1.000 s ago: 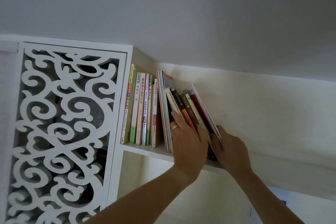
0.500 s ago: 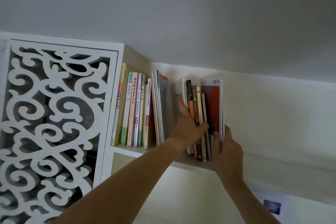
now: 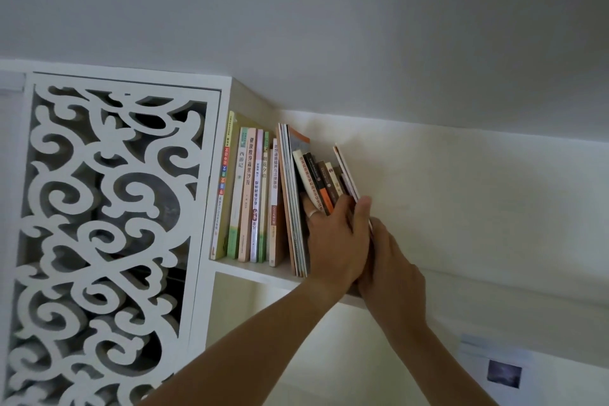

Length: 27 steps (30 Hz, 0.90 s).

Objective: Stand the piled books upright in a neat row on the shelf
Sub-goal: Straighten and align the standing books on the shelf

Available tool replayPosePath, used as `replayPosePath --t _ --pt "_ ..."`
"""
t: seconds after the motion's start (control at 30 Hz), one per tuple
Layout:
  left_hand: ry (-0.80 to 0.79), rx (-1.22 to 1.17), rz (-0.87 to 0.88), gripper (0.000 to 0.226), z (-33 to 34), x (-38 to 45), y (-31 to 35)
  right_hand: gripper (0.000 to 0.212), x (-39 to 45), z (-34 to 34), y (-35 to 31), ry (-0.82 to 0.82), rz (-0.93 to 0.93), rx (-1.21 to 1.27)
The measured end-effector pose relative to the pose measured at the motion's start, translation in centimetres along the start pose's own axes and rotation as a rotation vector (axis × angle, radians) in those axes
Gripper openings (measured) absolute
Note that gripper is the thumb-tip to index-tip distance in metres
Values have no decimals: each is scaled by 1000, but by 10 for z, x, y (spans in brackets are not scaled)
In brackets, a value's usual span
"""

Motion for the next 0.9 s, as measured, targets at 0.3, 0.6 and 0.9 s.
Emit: replayPosePath --t 0.3,0.6,0.9 --pt "125 173 -87 31 -15 0 20 84 -7 15 37 -299 228 186" --pt "-112 21 -121 73 -7 -21 27 95 -11 32 37 -499 268 122" --pt "-69 12 -24 65 -38 -23 68 150 -26 28 32 -730 260 343"
Point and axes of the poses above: each hand's wrist, its own x-axis towards the middle knuckle, its own z-axis out of the palm, y = z × x, the point moved 10 cm from there along x, towards the middle knuckle, and after that the axes turned 11 degrees about z, right-handed, at the moved point
